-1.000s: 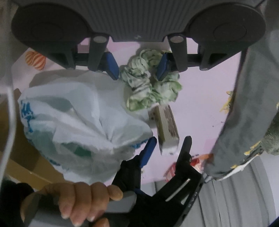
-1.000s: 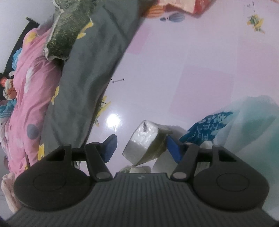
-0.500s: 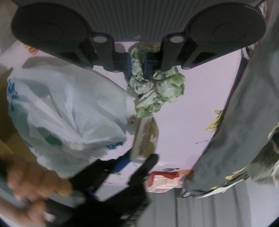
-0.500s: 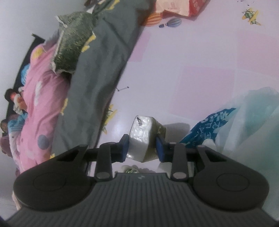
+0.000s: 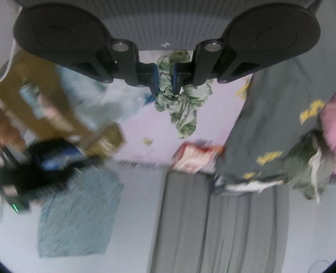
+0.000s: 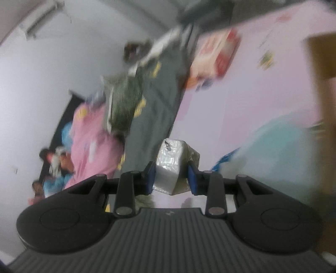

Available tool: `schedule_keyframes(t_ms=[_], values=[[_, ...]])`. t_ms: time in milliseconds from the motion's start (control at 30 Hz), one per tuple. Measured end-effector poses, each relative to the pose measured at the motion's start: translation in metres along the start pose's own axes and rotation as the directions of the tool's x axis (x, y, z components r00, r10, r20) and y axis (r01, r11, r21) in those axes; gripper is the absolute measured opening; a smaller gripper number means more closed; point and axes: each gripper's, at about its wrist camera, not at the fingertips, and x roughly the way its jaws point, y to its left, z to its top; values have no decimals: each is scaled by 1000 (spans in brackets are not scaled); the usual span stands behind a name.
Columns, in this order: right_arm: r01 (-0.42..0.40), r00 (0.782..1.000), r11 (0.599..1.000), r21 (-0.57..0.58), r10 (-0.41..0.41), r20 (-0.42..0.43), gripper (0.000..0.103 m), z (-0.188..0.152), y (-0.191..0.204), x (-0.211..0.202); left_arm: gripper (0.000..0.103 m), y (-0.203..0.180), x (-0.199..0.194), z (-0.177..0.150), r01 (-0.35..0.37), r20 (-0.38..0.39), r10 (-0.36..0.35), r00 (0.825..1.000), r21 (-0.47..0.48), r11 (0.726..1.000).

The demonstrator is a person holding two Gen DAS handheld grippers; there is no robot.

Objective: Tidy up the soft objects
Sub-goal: 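Carry both items into the box and open both tools over it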

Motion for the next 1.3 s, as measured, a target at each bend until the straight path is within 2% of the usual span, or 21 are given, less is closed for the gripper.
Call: schedule_keyframes(t_ms=[67,133,200,267,300,433,500,533,633,667,700,800,900,1033,1100,1167,1233,1300], values=[[43,996,999,1,-43,80,31,-8,-11,-47,14,-9,-3,11,45,29,-45,999,4,999],[122,981,993,3,-121,152,31,-19,-23,-94,14,-20,-3,22,91,53,-91,994,10,996],[225,956,974,25,-226,184,31,-32,-38,-134,14,-32,0,30,143,72,-144,987,18,990],[322,929,945,47,-325,177,31,-44,-52,-161,14,-46,6,37,191,77,-192,978,22,981],[373,911,926,58,-377,165,31,-49,-60,-171,14,-53,11,38,212,73,-214,974,25,977],[568,819,821,56,-570,64,31,-60,-92,-190,14,-77,23,40,274,46,-276,960,45,961],[627,779,777,55,-627,-5,31,-64,-109,-187,14,-84,26,39,284,36,-287,957,60,957],[661,750,750,31,-660,-42,31,-64,-116,-180,14,-87,27,38,288,32,-291,956,64,955],[715,687,697,-58,-716,-124,34,-70,-134,-156,14,-92,31,36,294,25,-296,955,74,953],[715,683,696,-65,-715,-147,34,-74,-138,-147,14,-94,32,36,292,22,-294,956,79,953],[704,693,708,-58,-702,-167,34,-75,-143,-138,14,-97,31,36,290,19,-293,956,81,954],[643,757,766,-11,-637,-144,44,-72,-143,-127,14,-102,33,36,286,8,-288,958,96,954],[600,800,799,32,-599,-34,50,-69,-133,-139,14,-110,35,38,296,-2,-298,955,112,949],[538,827,837,102,-547,129,52,-80,-122,-179,14,-135,40,45,346,-21,-347,938,148,926],[505,825,853,130,-521,219,55,-94,-115,-205,14,-155,43,50,391,-36,-391,920,179,903],[475,804,866,160,-500,322,58,-115,-106,-233,15,-181,50,56,454,-68,-451,890,212,865],[444,769,873,203,-487,414,62,-138,-100,-262,15,-206,59,60,509,-109,-498,861,224,831],[403,726,881,249,-473,499,64,-166,-98,-288,15,-237,75,62,569,-169,-543,822,226,791]])
